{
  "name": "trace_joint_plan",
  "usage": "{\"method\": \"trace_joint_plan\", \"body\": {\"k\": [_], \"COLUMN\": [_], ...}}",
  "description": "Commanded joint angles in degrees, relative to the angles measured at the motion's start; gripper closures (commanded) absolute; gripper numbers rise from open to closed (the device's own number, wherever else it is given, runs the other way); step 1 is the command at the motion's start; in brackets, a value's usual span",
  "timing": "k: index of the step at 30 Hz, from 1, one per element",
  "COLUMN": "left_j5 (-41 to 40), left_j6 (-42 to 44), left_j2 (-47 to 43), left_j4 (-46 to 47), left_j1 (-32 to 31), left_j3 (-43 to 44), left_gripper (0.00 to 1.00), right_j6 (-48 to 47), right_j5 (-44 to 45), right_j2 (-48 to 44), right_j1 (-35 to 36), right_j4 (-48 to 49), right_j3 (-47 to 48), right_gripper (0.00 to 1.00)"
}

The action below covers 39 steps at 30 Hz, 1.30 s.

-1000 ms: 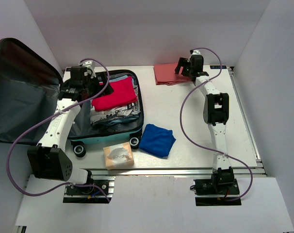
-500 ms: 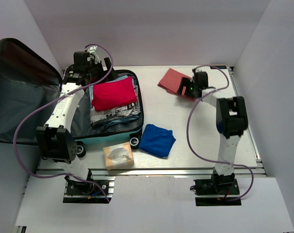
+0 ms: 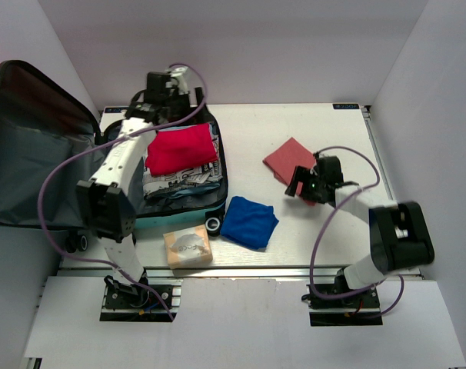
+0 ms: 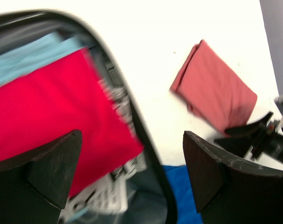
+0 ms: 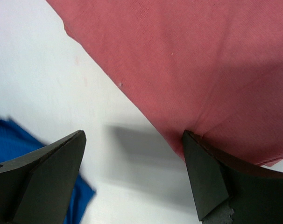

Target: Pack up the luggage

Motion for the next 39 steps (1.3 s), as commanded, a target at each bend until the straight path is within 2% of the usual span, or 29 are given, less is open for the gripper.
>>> {"method": "trace_joint_plan", "body": {"k": [1,7,10,11,14,18,22,25,30,34,39], "left_j5": [1.12,3.66,3.06,2.71,3.75,1.83,-5.89,-4.08,0.41,4.88,2.01], "left_j6": [3.46,9.17,9.53,8.66,5.24,3.11,5.64,7.15,6.02,4.34,4.34], "left_j2": [5.59,21.22,27.83,28.89,32.5,34.44,34.61,37.33,42.17,44.8,47.36], "left_j4": [-2.41,-4.87,-2.33,1.16,7.59,6.91,6.38,9.61,12.79,16.91,16.93], "left_j1": [-6.26,-17.33,-19.98,-20.51,-21.83,-23.24,-24.29,-24.82,-24.82,-25.35,-27.19], "left_j3": [9.07,24.63,27.99,28.35,29.31,29.06,27.47,27.82,29.76,28.8,29.58], "left_gripper": [0.02,0.02,0.02,0.02,0.02,0.02,0.02,0.02,0.02,0.02,0.02], "right_j6": [2.9,3.86,6.67,7.81,9.84,10.19,13.52,15.81,16.09,13.8,12.22], "right_j5": [0.78,9.11,14.12,15.28,18.19,19.86,21.97,20.75,20.3,19.86,17.32], "right_j2": [-6.7,-23.32,-27.9,-28.69,-27.04,-22.73,-19.04,-19.29,-21.84,-19.57,-14.83], "right_j1": [0.61,0.25,-0.01,0.08,-0.89,-1.85,-3.96,-5.11,-7.48,-9.24,-11.79], "right_j4": [-11.57,-16.42,-16.51,-15.64,-16.51,-18.7,-24.24,-25.22,-19.88,-14.42,-7.74], "right_j3": [-6.17,-1.62,0.15,0.06,1.46,3.84,5.87,2.55,-3.18,-5.74,-7.23], "right_gripper": [0.11,0.11,0.11,0.11,0.11,0.11,0.11,0.11,0.11,0.11,0.11]}}
